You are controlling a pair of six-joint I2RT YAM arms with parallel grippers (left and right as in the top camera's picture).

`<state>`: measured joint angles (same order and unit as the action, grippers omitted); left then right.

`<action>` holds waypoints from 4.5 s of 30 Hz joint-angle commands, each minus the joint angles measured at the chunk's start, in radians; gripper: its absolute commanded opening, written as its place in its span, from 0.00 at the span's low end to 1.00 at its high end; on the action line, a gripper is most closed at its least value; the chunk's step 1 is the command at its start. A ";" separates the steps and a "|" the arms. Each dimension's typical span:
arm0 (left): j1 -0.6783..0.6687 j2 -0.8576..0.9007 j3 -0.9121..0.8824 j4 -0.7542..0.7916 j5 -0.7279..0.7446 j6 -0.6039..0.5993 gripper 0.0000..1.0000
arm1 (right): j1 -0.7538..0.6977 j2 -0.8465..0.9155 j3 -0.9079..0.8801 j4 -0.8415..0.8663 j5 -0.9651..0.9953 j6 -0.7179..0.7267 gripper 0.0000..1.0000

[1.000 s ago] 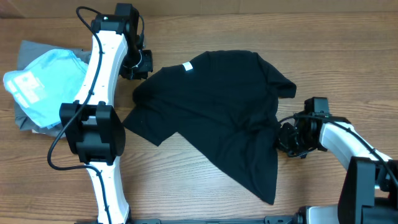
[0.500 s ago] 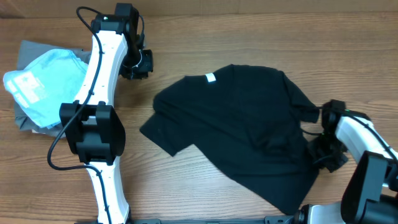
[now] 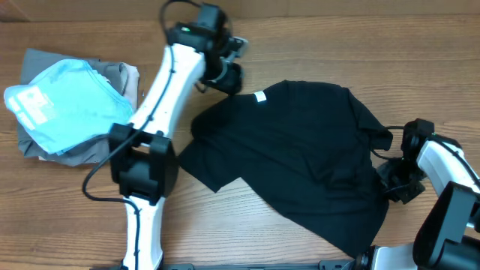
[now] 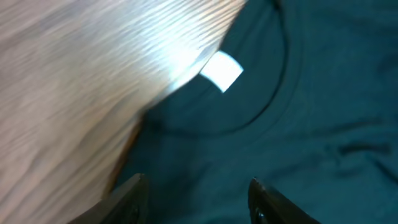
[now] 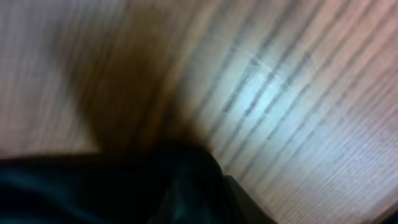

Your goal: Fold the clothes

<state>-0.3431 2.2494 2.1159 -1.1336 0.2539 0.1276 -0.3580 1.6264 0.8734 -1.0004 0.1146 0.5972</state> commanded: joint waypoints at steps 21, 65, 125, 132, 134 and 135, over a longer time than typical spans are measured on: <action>-0.097 0.304 0.004 0.234 -0.113 0.056 0.43 | -0.076 -0.018 0.185 -0.002 -0.164 -0.168 0.86; 0.141 0.318 0.040 -0.056 -0.316 -0.217 0.04 | 0.406 0.172 0.205 0.408 -0.241 -0.256 0.35; 0.146 0.318 0.191 -0.198 -0.262 -0.201 0.04 | 0.202 0.154 0.516 -0.031 -0.195 -0.331 0.88; 0.146 0.318 0.191 -0.195 -0.264 -0.201 0.04 | 0.124 0.154 0.293 -0.047 -0.371 -0.343 0.77; 0.146 0.318 0.191 -0.193 -0.264 -0.201 0.04 | 0.132 0.154 0.212 0.025 -0.409 -0.343 0.78; 0.146 0.318 0.191 -0.193 -0.264 -0.201 0.04 | 0.138 0.154 0.167 0.084 -0.426 -0.343 0.78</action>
<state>-0.1947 2.5496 2.2787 -1.3308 -0.0189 -0.0788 -0.2375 1.7786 1.1202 -0.9779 -0.2218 0.2581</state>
